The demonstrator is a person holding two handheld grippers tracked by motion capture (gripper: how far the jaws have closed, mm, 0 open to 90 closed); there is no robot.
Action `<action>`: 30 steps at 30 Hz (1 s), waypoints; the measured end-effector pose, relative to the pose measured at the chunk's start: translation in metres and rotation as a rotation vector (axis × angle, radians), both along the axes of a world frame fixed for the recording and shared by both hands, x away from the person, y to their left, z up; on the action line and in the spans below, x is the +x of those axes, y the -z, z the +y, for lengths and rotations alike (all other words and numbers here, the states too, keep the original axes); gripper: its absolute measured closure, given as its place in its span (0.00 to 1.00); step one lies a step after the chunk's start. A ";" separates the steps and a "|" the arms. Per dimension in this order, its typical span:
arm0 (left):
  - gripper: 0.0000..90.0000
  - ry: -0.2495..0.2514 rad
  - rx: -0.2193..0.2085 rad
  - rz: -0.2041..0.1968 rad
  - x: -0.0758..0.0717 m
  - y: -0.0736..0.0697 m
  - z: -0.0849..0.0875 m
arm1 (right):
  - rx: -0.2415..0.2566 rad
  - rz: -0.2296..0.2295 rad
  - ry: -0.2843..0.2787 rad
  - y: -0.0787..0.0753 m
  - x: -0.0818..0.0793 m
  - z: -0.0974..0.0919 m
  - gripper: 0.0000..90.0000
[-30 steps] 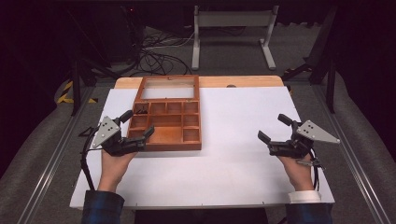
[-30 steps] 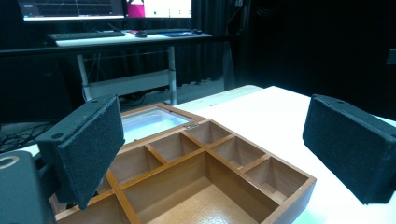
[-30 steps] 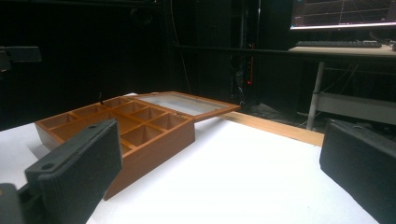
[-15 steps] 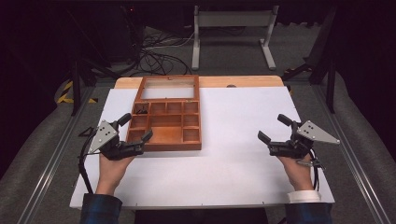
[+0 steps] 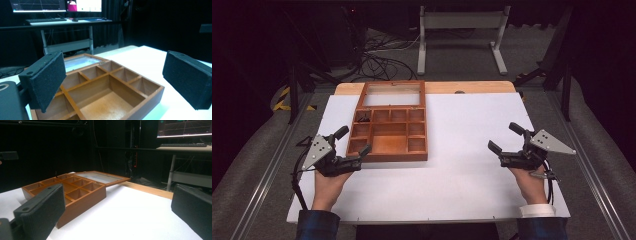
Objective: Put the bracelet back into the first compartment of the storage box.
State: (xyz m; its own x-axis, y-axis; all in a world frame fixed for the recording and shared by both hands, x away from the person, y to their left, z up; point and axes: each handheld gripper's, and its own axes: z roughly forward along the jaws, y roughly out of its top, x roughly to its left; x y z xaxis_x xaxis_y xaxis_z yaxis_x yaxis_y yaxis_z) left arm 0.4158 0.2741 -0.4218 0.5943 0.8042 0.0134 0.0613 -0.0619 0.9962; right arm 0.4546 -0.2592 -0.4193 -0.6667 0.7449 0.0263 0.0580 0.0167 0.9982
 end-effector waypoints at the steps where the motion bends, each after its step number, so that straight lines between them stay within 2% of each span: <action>1: 0.06 0.004 0.002 0.001 0.000 0.002 0.000 | 0.001 0.000 0.000 0.000 0.000 0.000 0.00; 3: 0.06 0.010 0.001 0.014 -0.001 0.004 -0.001 | 0.000 -0.007 0.001 0.000 0.000 0.000 0.00; 7: 0.06 0.021 -0.001 0.004 -0.002 0.002 -0.002 | 0.002 -0.008 0.004 -0.001 -0.001 0.000 0.00; 11: 0.06 0.014 -0.008 -0.010 -0.004 0.001 0.000 | -0.007 -0.014 0.003 -0.001 -0.001 0.000 0.00; 19: 0.06 0.006 -0.021 -0.003 -0.005 0.002 0.004 | -0.002 -0.010 0.003 -0.001 -0.001 -0.001 0.00; 30: 0.06 0.005 -0.016 -0.005 -0.006 0.002 0.005 | -0.008 -0.005 -0.007 -0.001 0.000 0.001 0.00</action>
State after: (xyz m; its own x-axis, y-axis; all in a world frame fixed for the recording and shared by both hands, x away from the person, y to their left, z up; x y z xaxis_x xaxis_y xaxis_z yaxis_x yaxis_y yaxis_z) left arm 0.4097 0.2791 -0.4241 0.5985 0.8011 0.0036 0.0558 -0.0462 0.9974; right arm 0.4543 -0.2580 -0.4187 -0.6722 0.7402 0.0170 0.0527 0.0249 0.9983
